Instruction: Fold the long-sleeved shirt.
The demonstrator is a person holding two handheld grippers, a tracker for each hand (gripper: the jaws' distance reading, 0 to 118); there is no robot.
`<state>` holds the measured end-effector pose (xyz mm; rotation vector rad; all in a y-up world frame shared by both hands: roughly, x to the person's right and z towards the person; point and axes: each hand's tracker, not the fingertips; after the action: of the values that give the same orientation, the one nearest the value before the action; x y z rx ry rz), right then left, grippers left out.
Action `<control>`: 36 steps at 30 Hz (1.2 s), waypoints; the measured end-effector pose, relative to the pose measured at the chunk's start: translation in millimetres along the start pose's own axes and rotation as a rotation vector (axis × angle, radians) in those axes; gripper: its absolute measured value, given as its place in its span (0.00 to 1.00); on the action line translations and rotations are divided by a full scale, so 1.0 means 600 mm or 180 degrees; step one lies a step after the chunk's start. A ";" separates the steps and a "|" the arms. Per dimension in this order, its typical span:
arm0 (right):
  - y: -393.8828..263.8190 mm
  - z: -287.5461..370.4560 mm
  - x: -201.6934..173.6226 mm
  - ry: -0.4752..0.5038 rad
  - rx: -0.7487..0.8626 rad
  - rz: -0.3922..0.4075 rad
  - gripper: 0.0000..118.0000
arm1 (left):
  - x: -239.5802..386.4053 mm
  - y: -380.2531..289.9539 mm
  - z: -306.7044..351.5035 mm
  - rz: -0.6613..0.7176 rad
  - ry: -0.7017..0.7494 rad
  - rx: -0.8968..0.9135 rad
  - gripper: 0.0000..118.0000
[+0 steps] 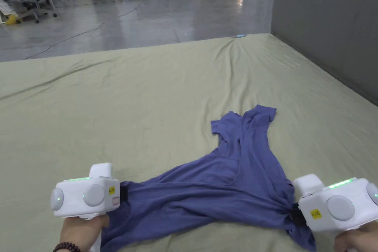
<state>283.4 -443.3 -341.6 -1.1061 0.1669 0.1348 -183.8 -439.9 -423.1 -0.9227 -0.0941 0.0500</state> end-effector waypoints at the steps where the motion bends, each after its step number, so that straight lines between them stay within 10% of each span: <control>1: 0.005 0.016 0.002 -0.0032 0.0160 -0.0001 0.07 | -0.009 0.011 0.018 0.0021 -0.0055 0.0054 0.03; 25: 0.711 0.517 0.062 -0.0431 0.2740 -0.0169 0.07 | -0.001 0.594 0.455 0.0193 0.0035 0.2038 0.03; 36: 0.746 0.555 0.075 -0.0268 0.3005 -0.0409 0.07 | -0.021 0.666 0.451 0.0323 0.0057 0.2240 0.03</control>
<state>264.3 54.3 -597.1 -0.1675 0.0654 -0.0205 -225.1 14.8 -580.2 -0.2239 -0.0085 0.1581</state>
